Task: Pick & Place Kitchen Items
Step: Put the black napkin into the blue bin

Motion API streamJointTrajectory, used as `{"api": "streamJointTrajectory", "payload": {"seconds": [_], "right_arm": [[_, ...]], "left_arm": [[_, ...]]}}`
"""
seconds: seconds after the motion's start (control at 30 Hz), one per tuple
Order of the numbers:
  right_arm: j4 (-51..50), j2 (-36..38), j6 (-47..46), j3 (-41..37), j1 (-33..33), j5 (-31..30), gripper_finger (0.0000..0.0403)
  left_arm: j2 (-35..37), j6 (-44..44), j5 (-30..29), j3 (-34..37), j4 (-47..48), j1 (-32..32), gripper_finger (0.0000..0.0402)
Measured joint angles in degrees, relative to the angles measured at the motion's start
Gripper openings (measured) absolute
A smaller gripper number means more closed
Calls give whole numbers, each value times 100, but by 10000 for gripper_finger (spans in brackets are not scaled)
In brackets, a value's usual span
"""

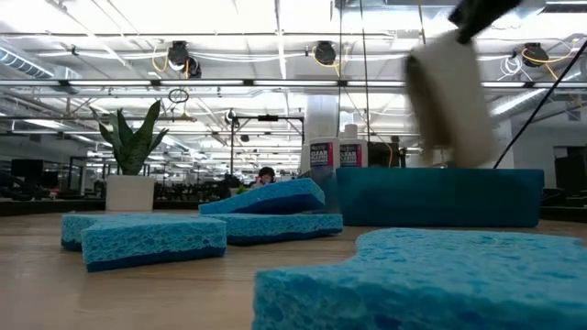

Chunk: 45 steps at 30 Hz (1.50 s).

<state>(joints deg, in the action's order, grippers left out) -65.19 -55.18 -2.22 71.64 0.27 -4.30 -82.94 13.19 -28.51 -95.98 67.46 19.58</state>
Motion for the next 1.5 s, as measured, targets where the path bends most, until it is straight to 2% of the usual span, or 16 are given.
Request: {"api": "streamJointTrajectory", "payload": {"seconds": [0.1,0.27,0.33,0.47,0.57,0.73,1.23,1.5], "right_arm": [[-646,0,-381,0,18,289,0],[-1233,-4,-733,0,177,260,0],[-1412,-4,-761,0,217,78,0],[-1757,-2,-785,0,256,-702,0],[-1711,-39,-659,0,255,-768,0],[-1274,-349,-108,0,227,-1101,0],[680,-2345,2403,0,-409,-1101,0],[1861,-3133,3089,0,-448,-1092,0]], "left_arm": [[0,9,0,0,0,-7,67],[0,20,1,0,0,-7,67],[0,23,0,0,0,-7,67],[0,24,0,0,-1,-7,67],[0,28,0,0,-7,-7,67],[0,31,-3,0,-14,-7,67],[0,33,-1,0,-11,-7,67],[0,31,-2,0,-11,-7,67]]}}
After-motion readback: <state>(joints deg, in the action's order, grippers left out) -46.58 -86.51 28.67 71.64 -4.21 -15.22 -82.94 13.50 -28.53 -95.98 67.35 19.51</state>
